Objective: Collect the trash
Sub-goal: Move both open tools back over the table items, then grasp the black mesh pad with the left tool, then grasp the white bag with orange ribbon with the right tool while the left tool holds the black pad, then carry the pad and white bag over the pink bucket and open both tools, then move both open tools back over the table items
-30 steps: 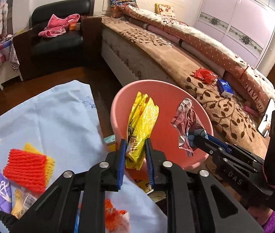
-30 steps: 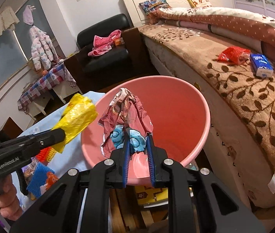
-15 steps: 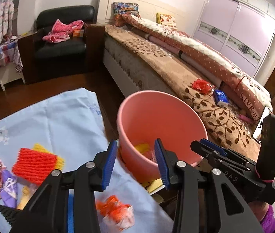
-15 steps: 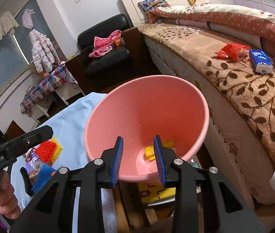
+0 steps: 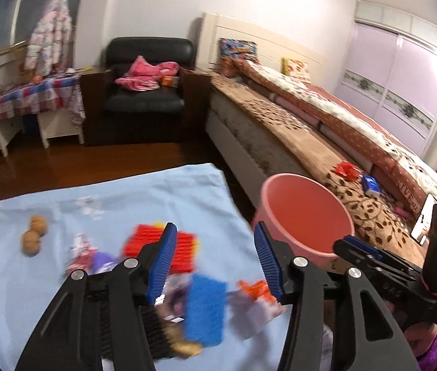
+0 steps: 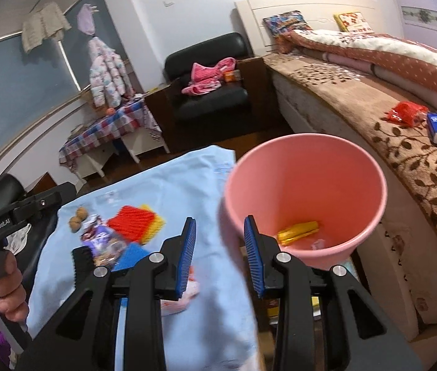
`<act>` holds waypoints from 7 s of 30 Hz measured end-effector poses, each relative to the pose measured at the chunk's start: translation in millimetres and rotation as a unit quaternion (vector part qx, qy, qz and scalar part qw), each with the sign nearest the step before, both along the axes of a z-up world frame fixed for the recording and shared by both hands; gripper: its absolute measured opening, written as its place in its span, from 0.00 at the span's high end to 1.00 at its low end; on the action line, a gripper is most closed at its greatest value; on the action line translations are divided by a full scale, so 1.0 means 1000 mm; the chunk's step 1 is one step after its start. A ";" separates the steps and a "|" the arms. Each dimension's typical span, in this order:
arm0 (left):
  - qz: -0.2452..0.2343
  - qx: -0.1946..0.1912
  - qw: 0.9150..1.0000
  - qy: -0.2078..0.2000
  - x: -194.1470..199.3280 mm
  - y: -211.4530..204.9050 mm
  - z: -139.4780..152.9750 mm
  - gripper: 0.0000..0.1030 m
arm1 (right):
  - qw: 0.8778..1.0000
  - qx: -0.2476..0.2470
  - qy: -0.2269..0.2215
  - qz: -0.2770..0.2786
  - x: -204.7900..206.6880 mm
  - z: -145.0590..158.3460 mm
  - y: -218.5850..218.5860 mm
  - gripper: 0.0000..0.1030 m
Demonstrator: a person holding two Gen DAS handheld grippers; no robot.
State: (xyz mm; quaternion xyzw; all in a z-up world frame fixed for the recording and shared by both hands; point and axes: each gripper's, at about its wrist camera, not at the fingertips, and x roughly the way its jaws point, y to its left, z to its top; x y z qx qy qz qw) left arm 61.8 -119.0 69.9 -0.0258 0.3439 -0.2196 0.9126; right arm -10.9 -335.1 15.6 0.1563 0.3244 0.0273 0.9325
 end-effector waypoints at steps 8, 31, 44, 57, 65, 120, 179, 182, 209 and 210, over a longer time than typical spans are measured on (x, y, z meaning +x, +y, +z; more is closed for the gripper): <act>0.058 -0.004 0.998 0.015 -0.027 0.085 -0.013 0.50 | 1.000 -0.001 0.001 0.030 -0.014 -0.001 0.045 0.68; 0.088 0.026 0.984 0.151 -0.009 0.110 -0.116 0.50 | 0.996 0.016 0.066 0.055 -0.006 -0.031 0.066 0.57; -0.172 0.104 0.974 0.108 0.040 0.064 -0.076 0.45 | 0.993 0.025 0.091 0.076 0.008 -0.043 0.067 0.57; -0.242 0.122 0.955 0.119 0.045 0.065 -0.102 0.90 | 0.989 0.025 0.135 0.059 0.008 -0.056 0.070 0.57; -0.200 0.062 0.973 0.096 0.026 0.093 -0.075 0.91 | 0.989 0.022 0.134 0.061 0.007 -0.054 0.074 0.57; -0.091 -0.036 0.994 0.042 0.067 -0.140 -0.019 0.91 | 0.996 0.018 0.032 -0.084 0.024 -0.033 -0.067 0.63; -0.049 0.067 0.996 0.040 0.057 -0.150 -0.054 0.61 | 0.997 0.025 0.038 -0.054 0.036 -0.039 -0.057 0.54; -0.036 0.067 0.997 0.024 0.044 -0.131 -0.045 0.60 | 0.998 0.022 0.039 -0.051 0.029 -0.036 -0.046 0.54; 0.135 0.014 0.990 0.036 -0.075 0.072 -0.060 0.60 | 0.995 -0.003 0.021 0.098 -0.054 -0.015 0.116 0.54; 0.137 0.011 0.990 0.040 -0.076 0.074 -0.061 0.60 | 0.995 -0.003 0.024 0.102 -0.055 -0.015 0.118 0.54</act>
